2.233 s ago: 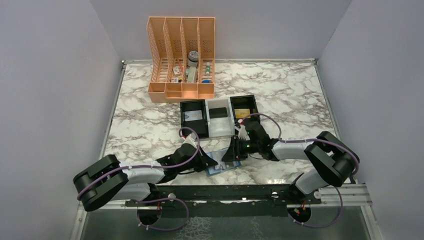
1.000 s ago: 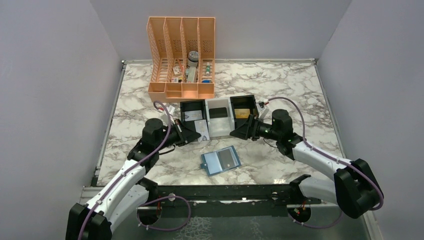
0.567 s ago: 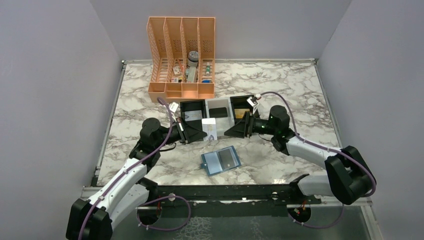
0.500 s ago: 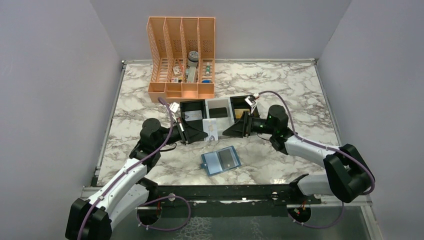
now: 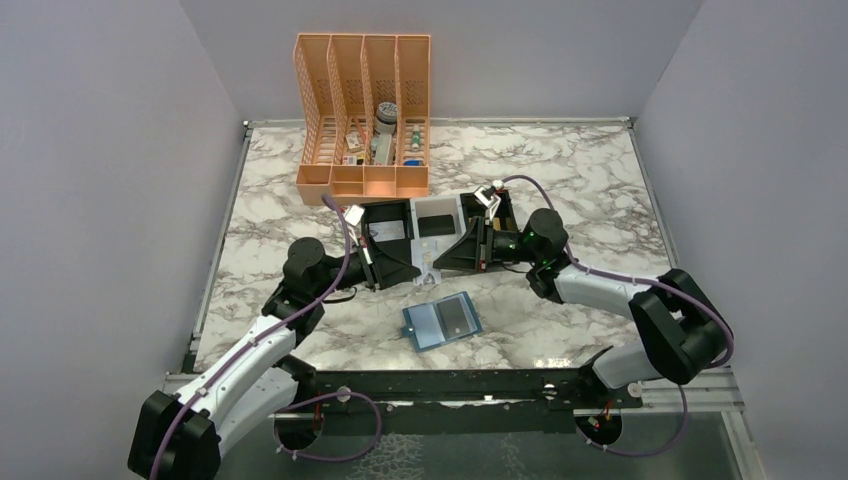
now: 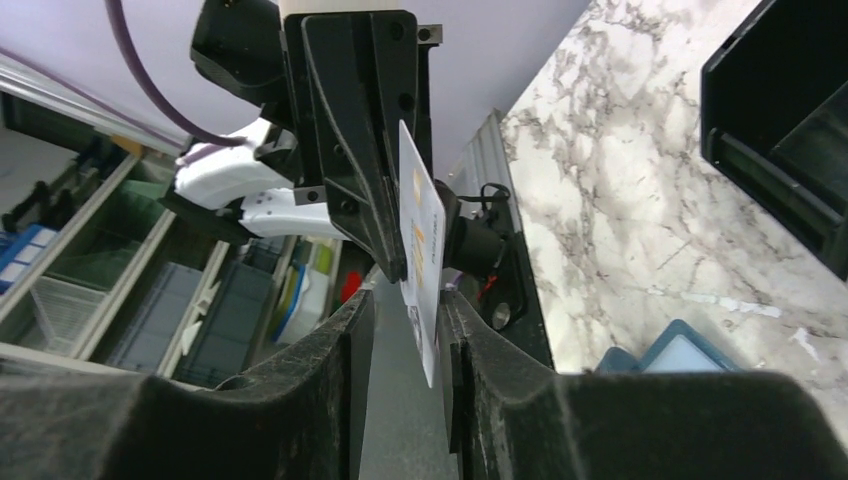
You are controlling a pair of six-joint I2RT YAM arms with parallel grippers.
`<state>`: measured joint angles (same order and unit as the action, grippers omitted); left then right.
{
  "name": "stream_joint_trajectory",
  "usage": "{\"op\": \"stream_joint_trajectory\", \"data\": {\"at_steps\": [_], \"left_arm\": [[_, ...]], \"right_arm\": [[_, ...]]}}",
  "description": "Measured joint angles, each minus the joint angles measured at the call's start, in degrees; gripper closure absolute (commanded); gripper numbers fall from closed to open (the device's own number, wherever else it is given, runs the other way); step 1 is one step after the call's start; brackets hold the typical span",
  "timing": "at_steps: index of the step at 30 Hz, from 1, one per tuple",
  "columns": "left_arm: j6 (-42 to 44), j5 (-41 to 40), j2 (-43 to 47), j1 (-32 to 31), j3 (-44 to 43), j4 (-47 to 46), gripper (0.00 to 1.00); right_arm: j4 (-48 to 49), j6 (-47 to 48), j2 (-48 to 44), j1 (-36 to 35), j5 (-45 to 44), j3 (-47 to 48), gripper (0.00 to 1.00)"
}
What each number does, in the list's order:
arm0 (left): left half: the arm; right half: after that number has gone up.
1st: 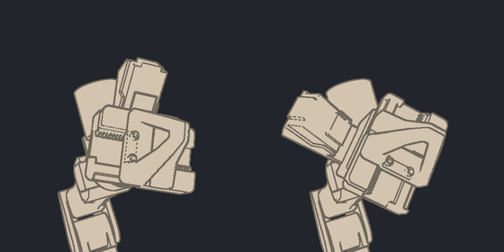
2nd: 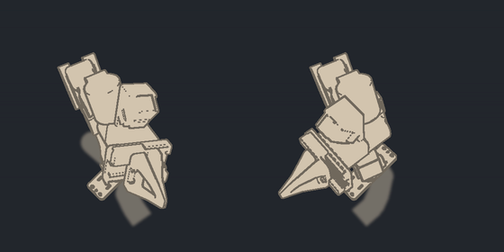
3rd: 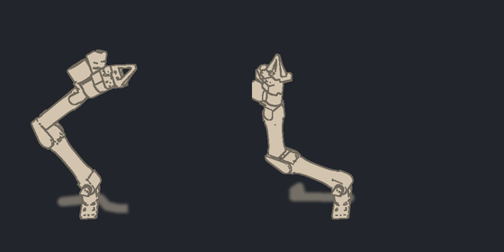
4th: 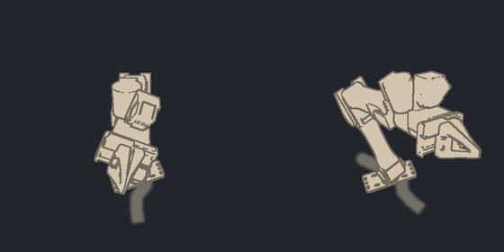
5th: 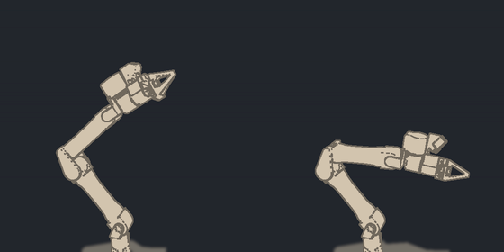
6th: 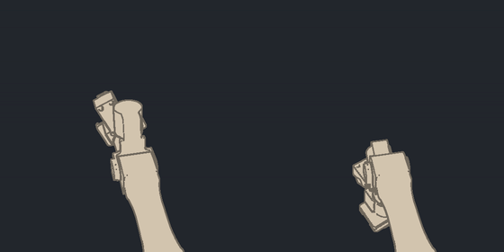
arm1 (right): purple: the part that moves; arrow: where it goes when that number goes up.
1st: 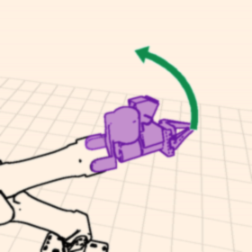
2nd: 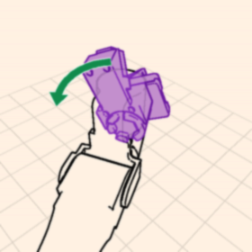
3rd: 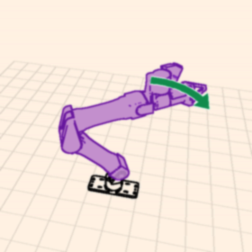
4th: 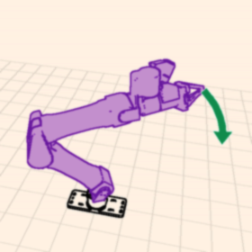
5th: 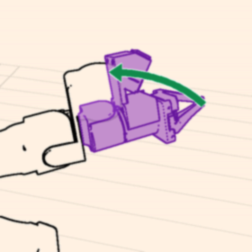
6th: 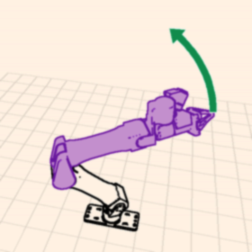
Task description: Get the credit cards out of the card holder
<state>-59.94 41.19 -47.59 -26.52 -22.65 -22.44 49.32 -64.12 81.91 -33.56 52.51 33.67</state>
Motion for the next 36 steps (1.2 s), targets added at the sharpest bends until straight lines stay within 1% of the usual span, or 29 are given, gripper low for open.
{"op": "stream_joint_trajectory", "data": {"at_steps": [2, 8, 12, 19, 20, 23, 27, 28, 29, 31, 32, 33, 34, 36], "left_arm": [[-0.17, -0.02, 0.00, -0.15, 0.09, -0.26, 1.00], [-0.90, -0.02, 0.02, -0.35, 0.74, -1.53, 1.00], [-1.20, -0.02, 0.07, -0.37, 0.83, -2.21, 1.00], [-1.27, -0.02, 0.07, -0.50, 0.83, -2.78, 1.00], [-1.27, -0.02, 0.07, -0.50, 0.83, -2.84, 1.00], [-1.27, -0.02, 0.07, -0.50, 0.83, -3.21, 1.00], [-1.27, -0.04, 0.02, -0.55, 0.90, -3.41, 1.00], [-1.29, -0.04, 0.02, -0.55, 1.05, -3.52, 0.95], [-1.33, -0.07, 0.02, -0.57, 1.25, -3.65, 0.84], [-1.31, -0.17, 0.04, -0.59, 1.49, -3.69, 0.56], [-1.18, -0.39, 0.04, -0.61, 1.49, -3.48, 0.44], [-0.72, -0.72, 0.04, -0.61, 1.49, -2.73, 0.34], [0.00, -1.18, 0.11, -0.61, 1.38, -1.46, 0.27], [1.88, -2.60, 0.17, -0.70, 0.24, 3.17, 0.19]], "right_arm": [[2.21, -1.62, 0.79, 0.00, 0.70, 0.02, 0.78], [5.66, -4.87, 2.38, 0.00, 2.21, 0.02, 0.88], [6.29, -5.60, 2.45, -0.02, 2.49, 0.02, 0.90], [6.45, -6.14, 2.67, -0.28, 2.58, 0.35, 0.89], [6.45, -6.14, 2.80, -0.33, 2.62, 0.57, 0.90], [6.51, -6.16, 3.17, -0.48, 2.64, 1.01, 0.99], [6.84, -6.58, 3.87, -0.52, 2.67, 1.09, 0.99], [6.88, -6.60, 3.96, -0.52, 2.67, 1.09, 0.99], [6.88, -6.62, 3.98, -0.52, 2.67, 1.09, 0.99], [6.58, -6.10, 3.98, -0.52, 2.64, 1.09, 0.99], [5.97, -5.60, 3.89, -0.61, 2.62, 1.16, 0.99], [4.76, -4.50, 3.74, -0.74, 2.47, 1.36, 0.99], [2.78, -3.10, 3.41, -0.92, 2.16, 1.68, 0.99], [-2.10, 0.35, 2.05, -1.01, 0.83, 2.32, 0.99]]}}
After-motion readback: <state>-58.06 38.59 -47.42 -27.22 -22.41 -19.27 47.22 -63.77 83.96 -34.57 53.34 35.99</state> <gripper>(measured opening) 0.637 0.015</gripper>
